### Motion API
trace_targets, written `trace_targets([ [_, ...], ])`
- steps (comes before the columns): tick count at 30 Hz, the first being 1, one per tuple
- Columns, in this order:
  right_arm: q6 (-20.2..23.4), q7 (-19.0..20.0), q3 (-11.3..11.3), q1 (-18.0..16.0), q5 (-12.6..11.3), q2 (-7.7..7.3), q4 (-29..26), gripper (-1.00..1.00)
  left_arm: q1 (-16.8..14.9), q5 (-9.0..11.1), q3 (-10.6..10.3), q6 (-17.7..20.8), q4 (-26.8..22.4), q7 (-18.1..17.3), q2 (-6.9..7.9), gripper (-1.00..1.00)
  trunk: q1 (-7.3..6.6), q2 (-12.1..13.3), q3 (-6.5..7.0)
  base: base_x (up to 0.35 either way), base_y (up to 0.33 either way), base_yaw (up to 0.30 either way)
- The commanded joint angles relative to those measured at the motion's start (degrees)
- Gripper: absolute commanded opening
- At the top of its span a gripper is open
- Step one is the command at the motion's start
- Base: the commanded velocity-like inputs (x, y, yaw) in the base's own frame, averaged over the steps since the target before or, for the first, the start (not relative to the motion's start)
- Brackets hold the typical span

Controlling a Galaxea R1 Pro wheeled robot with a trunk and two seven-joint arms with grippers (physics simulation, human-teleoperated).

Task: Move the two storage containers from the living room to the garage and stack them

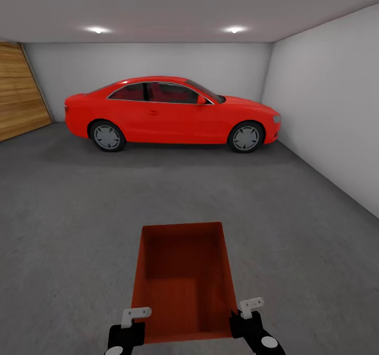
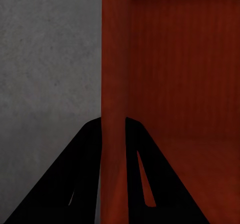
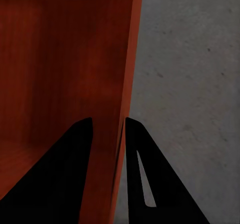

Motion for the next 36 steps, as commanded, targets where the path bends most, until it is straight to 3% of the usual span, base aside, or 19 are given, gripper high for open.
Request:
trace_targets([
  [1,-2.36,-2.16,-0.5,-0.04,-3.22,0.09,-0.28,-1.0,-0.01,3.92,-0.14,0.25,0.01,-1.02,-1.47,-1.0,0.03,-0.13,-0.13,0.042,0.001,0.0],
  [36,-2.36,-2.16,-0.45,-0.04,-3.22,0.08,-0.28,-1.0,-0.01,3.92,-0.01,0.17,-0.01,-0.96,-1.44,-1.0,0.03,-0.13,-0.13,0.312,0.0,0.0],
])
